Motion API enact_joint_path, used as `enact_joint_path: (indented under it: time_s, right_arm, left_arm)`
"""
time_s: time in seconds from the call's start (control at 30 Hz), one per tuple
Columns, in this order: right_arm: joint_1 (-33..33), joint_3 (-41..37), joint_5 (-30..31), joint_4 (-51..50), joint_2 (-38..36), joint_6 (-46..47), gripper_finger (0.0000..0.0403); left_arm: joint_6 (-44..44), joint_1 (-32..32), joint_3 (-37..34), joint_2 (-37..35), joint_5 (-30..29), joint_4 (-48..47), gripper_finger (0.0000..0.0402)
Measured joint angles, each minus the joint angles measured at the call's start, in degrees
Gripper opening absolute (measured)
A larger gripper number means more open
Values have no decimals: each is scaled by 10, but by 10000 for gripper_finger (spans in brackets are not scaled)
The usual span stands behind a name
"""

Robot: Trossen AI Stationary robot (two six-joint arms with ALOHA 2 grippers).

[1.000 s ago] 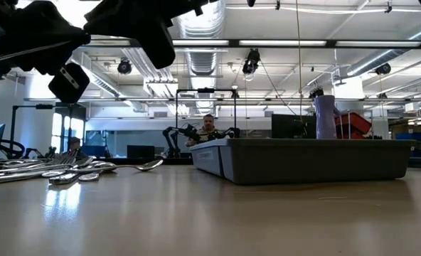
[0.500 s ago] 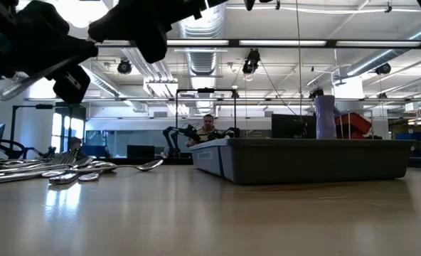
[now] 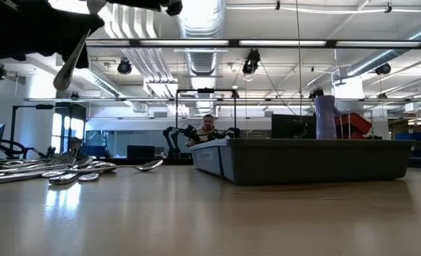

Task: Sort silverware
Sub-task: Put the fork into the middle right compartment of the silverware tray

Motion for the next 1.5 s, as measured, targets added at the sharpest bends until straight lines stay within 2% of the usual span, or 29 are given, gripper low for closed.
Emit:
enact_joint_path:
  time_s: [0.1, 0.3, 0.4, 0.57, 0.73, 0.8, 0.93, 1.2, 1.33, 1.5]
  right_arm:
    - [-13, -1, -44, 39, 4, 44, 170]
    - [-18, -11, -42, 73, 4, 30, 155]
    - [-14, -15, -27, 96, 4, 3, 146]
    - [-15, -22, 44, 87, 4, 1, 135]
    - [-14, -25, 48, 105, 3, -11, 130]
    - [-14, -25, 26, 125, 3, -11, 131]
    - [-20, -25, -64, 166, 4, 32, 138]
    - [-39, -22, -100, 204, 31, 143, 153]
    - [-40, -22, -101, 209, 41, 160, 155]
    - [-40, -9, -102, 212, 47, 161, 139]
  left_arm:
    - [26, 0, 0, -2, 2, 14, 0]
    - [46, 0, 0, -10, 0, 27, 0]
    - [61, -1, 0, -22, 6, 32, 0]
    - [70, 0, 0, -39, 37, 30, 0]
    - [83, 0, 0, -50, 48, 28, 0]
    - [88, 0, 0, -50, 48, 25, 0]
    - [94, 0, 0, -43, 49, 25, 0]
    - [94, 0, 0, -8, 46, 51, 0]
    - [98, 0, 0, 6, 43, 71, 0]
    - [98, 1, 0, 24, -2, 79, 0]
